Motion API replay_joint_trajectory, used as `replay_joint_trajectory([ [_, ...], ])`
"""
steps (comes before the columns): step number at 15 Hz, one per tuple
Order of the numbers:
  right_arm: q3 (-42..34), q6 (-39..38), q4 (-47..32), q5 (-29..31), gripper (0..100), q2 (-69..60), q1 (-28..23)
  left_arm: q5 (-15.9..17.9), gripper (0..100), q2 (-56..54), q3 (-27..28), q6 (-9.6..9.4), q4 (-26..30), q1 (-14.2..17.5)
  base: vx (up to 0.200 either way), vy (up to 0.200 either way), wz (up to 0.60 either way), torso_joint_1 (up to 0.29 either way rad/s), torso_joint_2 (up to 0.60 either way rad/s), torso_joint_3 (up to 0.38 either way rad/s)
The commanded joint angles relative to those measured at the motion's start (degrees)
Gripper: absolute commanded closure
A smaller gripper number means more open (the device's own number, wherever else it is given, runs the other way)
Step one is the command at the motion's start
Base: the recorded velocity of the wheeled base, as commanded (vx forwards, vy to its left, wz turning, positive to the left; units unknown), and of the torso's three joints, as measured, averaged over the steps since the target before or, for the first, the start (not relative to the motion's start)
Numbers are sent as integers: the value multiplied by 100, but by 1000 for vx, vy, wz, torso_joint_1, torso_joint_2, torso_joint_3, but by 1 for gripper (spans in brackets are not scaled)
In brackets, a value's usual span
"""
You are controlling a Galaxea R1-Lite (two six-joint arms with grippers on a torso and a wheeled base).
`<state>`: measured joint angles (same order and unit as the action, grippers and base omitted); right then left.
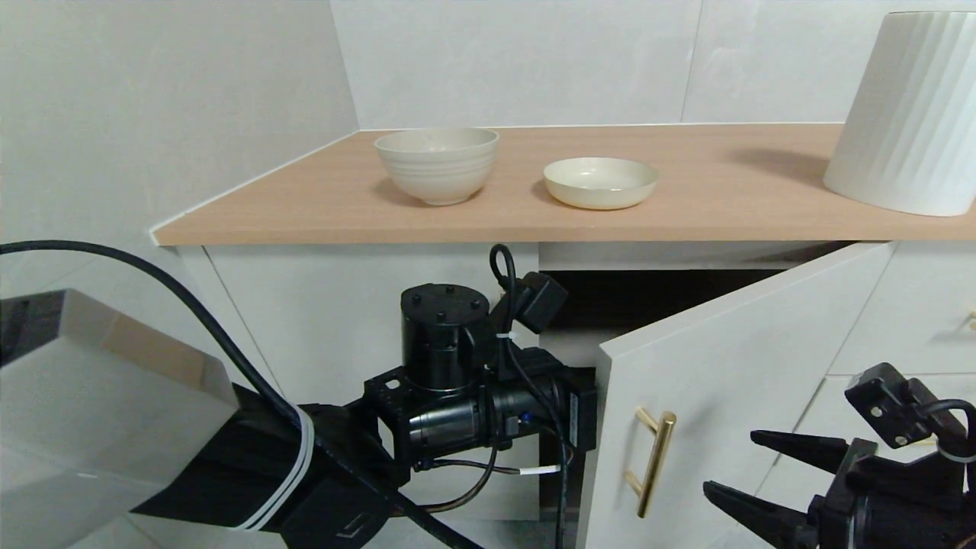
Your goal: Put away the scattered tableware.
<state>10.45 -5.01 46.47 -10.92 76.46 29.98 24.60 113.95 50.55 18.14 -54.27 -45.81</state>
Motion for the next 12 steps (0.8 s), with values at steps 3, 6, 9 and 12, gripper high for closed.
replay_joint_trajectory([
  [3,98,0,-156,-77,0,-553,26,1,100,163,113,93,-13,-15,-67,0,0,-2,-1,1],
  [6,282,176,-1096,-59,0,-1001,114,1,100,207,113,120,-13,-7,0,0,0,0,0,0],
  [9,643,185,-1958,-59,0,-1476,166,1,100,207,130,120,-4,-15,-67,0,0,2,1,-1],
  [12,687,185,-2081,-59,0,-1546,166,1,100,312,297,128,92,-51,-133,0,0,3,3,0],
])
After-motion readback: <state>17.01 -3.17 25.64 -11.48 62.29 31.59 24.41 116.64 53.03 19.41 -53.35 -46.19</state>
